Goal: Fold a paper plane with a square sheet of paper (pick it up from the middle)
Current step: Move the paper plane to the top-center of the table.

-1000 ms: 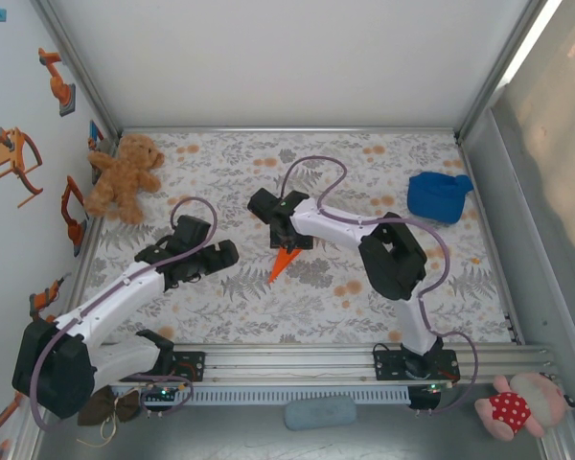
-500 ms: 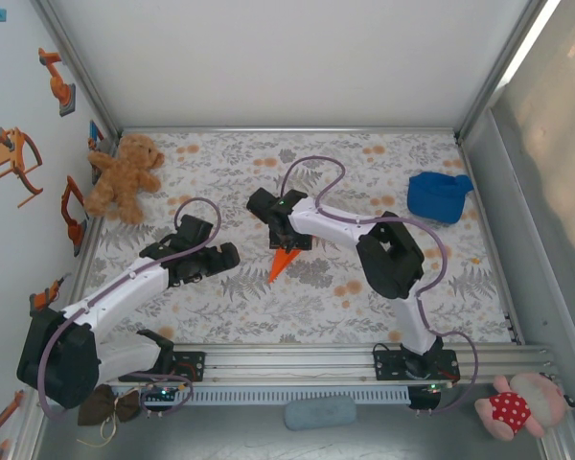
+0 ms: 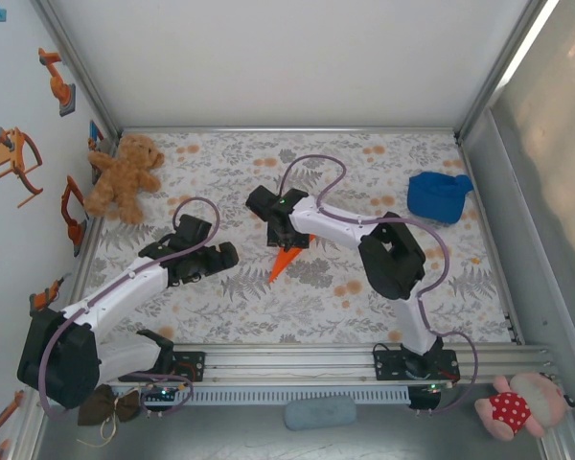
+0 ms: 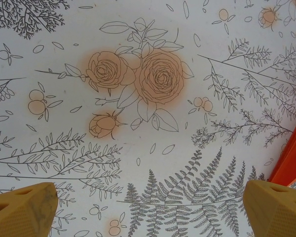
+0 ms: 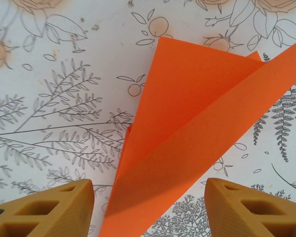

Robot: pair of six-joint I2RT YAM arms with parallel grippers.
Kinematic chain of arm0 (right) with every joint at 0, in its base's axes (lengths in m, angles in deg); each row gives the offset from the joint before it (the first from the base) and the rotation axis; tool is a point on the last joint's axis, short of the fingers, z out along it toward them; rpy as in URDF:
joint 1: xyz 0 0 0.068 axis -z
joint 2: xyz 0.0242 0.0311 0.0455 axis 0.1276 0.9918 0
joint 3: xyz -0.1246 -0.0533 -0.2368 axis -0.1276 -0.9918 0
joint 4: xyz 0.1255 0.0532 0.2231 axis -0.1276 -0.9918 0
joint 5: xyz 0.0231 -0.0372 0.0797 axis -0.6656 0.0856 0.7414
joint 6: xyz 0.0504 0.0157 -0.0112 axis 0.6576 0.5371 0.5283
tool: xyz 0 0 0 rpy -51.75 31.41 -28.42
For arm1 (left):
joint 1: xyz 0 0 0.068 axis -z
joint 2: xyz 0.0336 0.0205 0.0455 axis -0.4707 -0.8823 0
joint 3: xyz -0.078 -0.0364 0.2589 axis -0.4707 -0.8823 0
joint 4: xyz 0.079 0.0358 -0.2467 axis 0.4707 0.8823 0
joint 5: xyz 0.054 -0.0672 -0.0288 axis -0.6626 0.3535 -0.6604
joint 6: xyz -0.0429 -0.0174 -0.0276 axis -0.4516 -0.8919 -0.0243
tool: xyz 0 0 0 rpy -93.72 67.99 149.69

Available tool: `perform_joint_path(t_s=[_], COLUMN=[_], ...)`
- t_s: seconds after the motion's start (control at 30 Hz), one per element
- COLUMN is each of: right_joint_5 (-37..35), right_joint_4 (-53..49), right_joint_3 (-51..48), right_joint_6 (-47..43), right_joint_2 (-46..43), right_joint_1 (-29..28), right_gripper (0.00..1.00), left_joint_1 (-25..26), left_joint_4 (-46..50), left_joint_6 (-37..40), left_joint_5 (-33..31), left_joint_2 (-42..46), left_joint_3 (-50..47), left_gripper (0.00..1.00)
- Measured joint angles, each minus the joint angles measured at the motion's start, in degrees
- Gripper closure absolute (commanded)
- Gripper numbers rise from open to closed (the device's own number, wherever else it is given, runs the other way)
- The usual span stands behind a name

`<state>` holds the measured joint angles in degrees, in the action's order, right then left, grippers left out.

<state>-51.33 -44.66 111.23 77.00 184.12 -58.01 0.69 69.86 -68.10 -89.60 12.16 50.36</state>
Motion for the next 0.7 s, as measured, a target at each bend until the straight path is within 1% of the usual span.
perform_joint_path(t_s=[0.13,0.47,0.7], right_joint_5=[-1.29,-4.0,-4.22], right_joint_4=[-1.77,-3.85,-3.89], right_joint_3=[0.02,-1.49,-2.29], right_joint_6=[0.46,2.6,3.76], right_joint_2=[0.59,-0.68,-1.29], right_joint_1=[0.0,0.0,0.0], right_gripper=[0.51,0.6,0.67], left_joint_1=[0.0,-0.07,-0.11], left_joint_4=[0.0,-0.04,-0.07], left_joint_6=[0.0,0.0,0.0], left_joint_5=[0.02,0.11,0.68], left_joint_2=[0.0,-0.66,-1.88], left_joint_3=[0.0,0.0,0.0], left_gripper=[0.04,0.04,0.04])
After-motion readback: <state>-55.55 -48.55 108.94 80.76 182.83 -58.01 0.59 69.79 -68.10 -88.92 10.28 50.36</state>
